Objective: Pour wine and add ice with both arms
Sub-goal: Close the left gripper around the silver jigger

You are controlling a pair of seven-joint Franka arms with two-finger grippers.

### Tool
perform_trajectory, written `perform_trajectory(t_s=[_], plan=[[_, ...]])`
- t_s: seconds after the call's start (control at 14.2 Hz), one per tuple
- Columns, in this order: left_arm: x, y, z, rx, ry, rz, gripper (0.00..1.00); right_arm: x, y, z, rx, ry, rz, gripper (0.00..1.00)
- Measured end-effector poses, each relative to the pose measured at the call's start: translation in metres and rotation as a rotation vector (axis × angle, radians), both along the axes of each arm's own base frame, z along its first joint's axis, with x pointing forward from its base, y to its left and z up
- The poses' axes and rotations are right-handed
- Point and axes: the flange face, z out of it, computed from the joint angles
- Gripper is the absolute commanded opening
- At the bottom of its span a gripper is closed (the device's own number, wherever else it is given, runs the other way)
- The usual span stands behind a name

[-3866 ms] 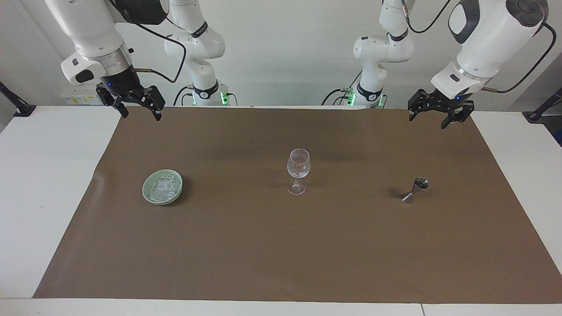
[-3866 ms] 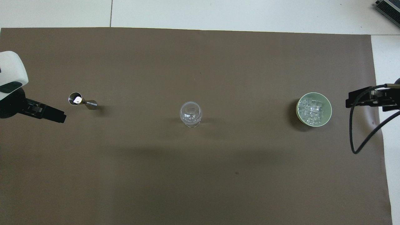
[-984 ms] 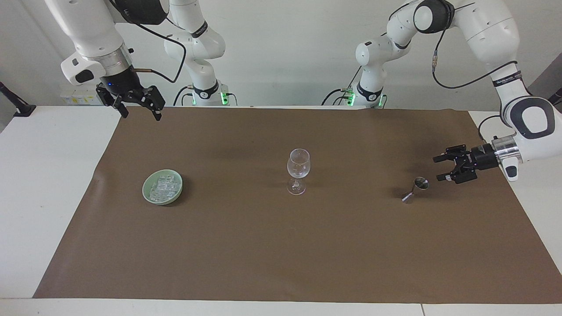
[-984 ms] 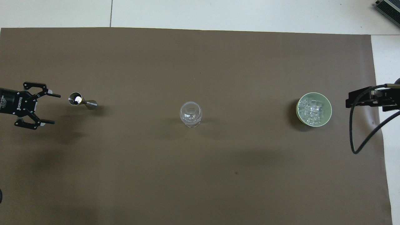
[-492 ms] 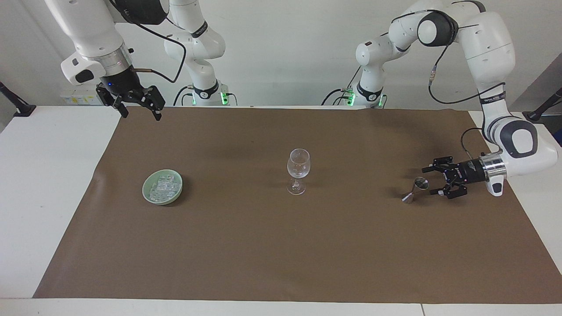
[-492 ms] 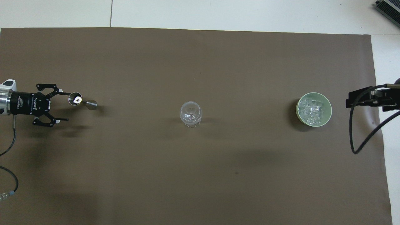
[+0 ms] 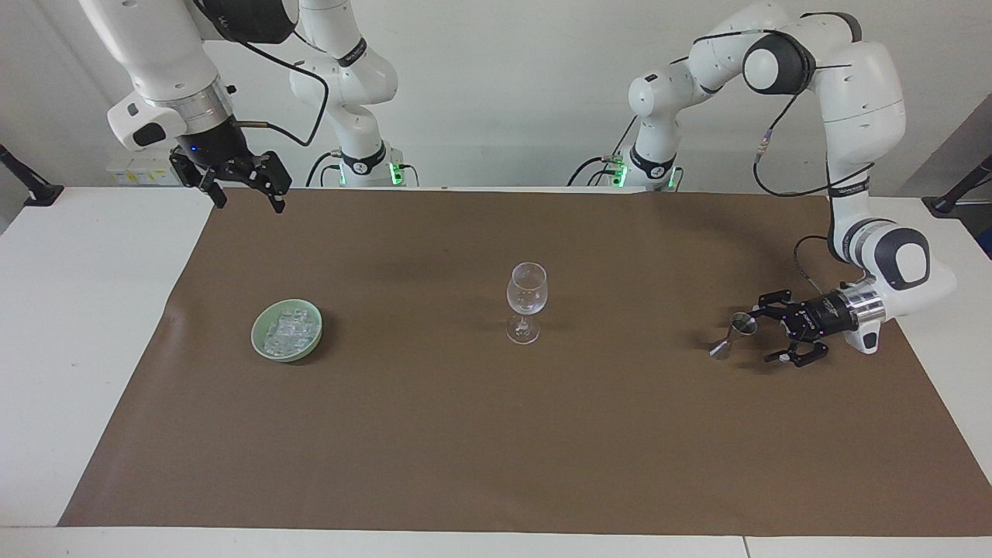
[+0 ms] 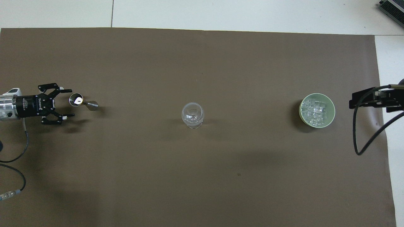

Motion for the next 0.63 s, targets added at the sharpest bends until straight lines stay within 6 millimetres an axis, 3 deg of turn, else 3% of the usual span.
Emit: perform_trajectory(t_s=[0.35, 0.63], plan=[[-0.017, -0.014, -0.03, -0.067, 0.06, 0.048, 1.0, 0.0, 0.0, 0.0, 0.0, 0.0, 0.0, 1.0], [-0.016, -0.026, -0.031, -0.102, 0.061, 0.051, 1.0, 0.0, 0.0, 0.0, 0.0, 0.0, 0.0, 1.0]])
